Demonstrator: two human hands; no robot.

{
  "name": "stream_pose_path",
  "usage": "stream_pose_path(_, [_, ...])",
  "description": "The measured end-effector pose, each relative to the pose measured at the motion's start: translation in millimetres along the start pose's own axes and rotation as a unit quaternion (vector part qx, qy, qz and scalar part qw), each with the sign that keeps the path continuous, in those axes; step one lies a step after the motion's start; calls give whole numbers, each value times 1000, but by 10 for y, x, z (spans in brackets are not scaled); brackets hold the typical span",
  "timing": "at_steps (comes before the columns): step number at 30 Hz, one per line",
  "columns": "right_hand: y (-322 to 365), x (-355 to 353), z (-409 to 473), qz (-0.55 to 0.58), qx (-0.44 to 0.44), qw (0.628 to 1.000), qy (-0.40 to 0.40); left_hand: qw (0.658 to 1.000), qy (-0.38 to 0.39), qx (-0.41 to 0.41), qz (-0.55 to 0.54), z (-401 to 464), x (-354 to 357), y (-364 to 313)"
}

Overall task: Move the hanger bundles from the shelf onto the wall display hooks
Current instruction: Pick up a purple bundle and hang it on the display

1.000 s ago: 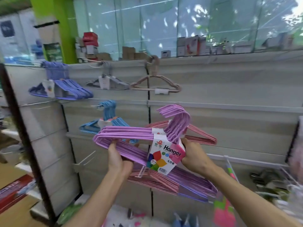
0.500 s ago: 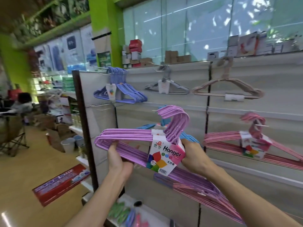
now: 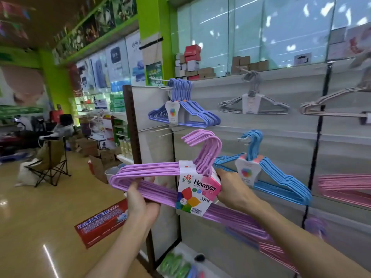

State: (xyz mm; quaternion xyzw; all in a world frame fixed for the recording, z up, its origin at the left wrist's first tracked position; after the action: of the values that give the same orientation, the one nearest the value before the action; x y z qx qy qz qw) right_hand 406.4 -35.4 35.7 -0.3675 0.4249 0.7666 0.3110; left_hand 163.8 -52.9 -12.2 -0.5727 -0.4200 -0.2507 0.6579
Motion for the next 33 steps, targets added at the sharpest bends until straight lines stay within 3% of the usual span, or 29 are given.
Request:
stream_pose_path(12, [82, 614, 1626, 21, -38, 999, 13, 997, -42, 57, 8, 1489, -173, -497])
stream_pose_path(26, [15, 1286, 3185, 17, -51, 995, 82, 995, -87, 43, -1, 2982, -415, -672])
stream_pose_path(33, [-40, 1517, 3534, 25, -47, 996, 77, 996, -80, -16, -30, 3552, -593, -543])
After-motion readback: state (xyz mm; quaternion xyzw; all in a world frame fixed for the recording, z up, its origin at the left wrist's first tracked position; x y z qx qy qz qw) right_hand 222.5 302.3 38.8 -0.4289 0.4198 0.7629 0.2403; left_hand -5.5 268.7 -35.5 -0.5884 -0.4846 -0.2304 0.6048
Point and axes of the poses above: each hand's wrist, its own z-axis towards the middle knuckle, its own x-axis out of the palm, y = z × x, the point moved 7 cm from there along z, towards the middle knuckle, and after that the axes turned 4 degrees about y, right-handed, at the moved point
